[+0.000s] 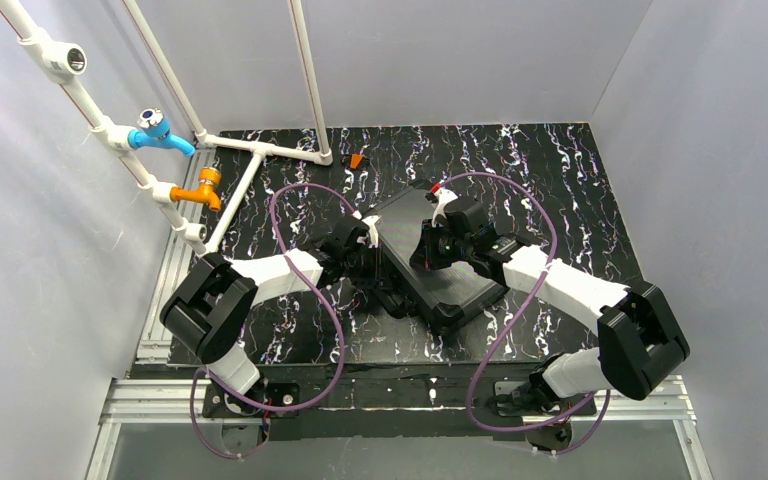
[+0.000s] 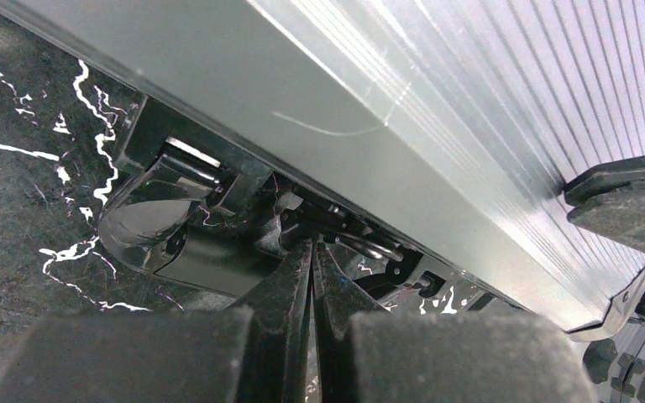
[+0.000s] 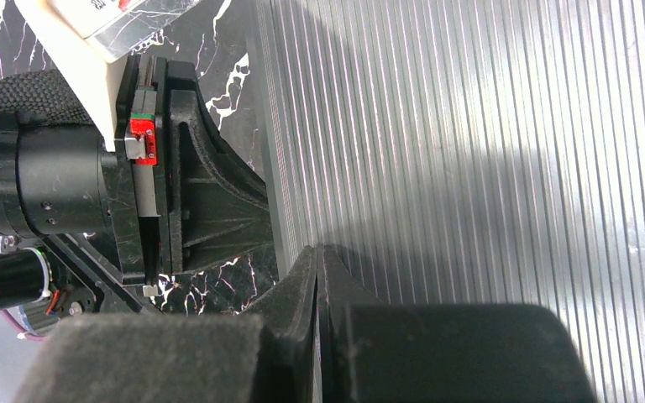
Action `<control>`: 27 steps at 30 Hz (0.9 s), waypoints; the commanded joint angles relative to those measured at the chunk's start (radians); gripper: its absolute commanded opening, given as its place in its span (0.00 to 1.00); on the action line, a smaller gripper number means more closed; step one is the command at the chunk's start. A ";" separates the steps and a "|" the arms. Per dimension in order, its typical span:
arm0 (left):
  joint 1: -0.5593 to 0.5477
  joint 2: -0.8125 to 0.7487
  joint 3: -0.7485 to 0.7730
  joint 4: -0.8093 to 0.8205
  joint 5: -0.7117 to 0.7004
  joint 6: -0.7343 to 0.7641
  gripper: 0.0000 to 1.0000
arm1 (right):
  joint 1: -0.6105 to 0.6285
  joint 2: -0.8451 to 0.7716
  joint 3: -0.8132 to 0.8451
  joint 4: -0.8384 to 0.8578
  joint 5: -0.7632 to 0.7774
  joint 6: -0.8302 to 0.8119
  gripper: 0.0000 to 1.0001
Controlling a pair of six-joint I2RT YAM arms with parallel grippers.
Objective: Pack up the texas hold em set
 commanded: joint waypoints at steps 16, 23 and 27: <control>-0.006 0.006 -0.029 -0.060 -0.083 0.012 0.00 | -0.003 0.083 -0.065 -0.268 0.076 -0.056 0.02; -0.006 -0.003 -0.034 -0.060 -0.099 0.015 0.00 | -0.002 0.082 -0.065 -0.269 0.076 -0.056 0.02; -0.006 -0.009 -0.033 -0.094 -0.107 0.016 0.00 | -0.002 0.081 -0.067 -0.270 0.076 -0.056 0.02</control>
